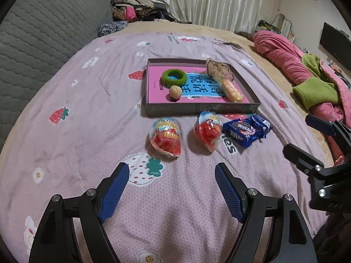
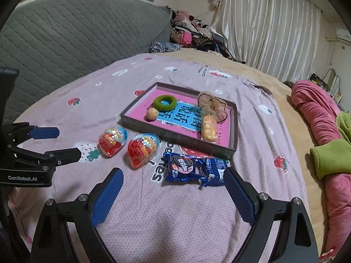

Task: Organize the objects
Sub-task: 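Move left tool toward large Kinder egg while right tool approaches blue Oreo pack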

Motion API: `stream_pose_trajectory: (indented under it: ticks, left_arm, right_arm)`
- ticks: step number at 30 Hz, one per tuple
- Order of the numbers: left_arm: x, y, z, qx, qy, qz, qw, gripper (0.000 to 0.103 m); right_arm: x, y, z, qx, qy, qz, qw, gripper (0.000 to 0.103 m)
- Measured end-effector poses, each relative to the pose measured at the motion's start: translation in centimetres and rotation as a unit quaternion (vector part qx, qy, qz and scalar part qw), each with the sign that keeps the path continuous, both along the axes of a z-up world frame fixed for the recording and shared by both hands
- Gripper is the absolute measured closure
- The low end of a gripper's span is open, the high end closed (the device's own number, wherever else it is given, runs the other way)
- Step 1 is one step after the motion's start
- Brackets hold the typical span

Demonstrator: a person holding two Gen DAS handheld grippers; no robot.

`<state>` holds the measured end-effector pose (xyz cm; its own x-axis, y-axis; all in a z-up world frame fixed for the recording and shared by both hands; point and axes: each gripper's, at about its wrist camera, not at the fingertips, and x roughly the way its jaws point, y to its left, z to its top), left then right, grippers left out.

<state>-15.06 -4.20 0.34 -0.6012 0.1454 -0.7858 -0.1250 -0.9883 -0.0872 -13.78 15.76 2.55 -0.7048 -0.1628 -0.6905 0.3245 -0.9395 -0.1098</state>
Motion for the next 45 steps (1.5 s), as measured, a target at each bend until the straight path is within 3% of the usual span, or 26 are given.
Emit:
stream_pose_trajectory:
  ticks: [14,45]
  left_arm:
    - [-0.9,1.3,-1.9,-0.014,-0.004,0.0,0.9999,0.022]
    - [-6.6,0.4,-5.2,-0.005,-0.011,0.045,0.9989,0.022]
  right_arm:
    - [-1.9,0.2,-3.6,-0.001,-0.044,-0.009,0.999,0.01]
    - [-7.5,1.2,-7.7,-0.009,-0.08,-0.028,0.996,0.01]
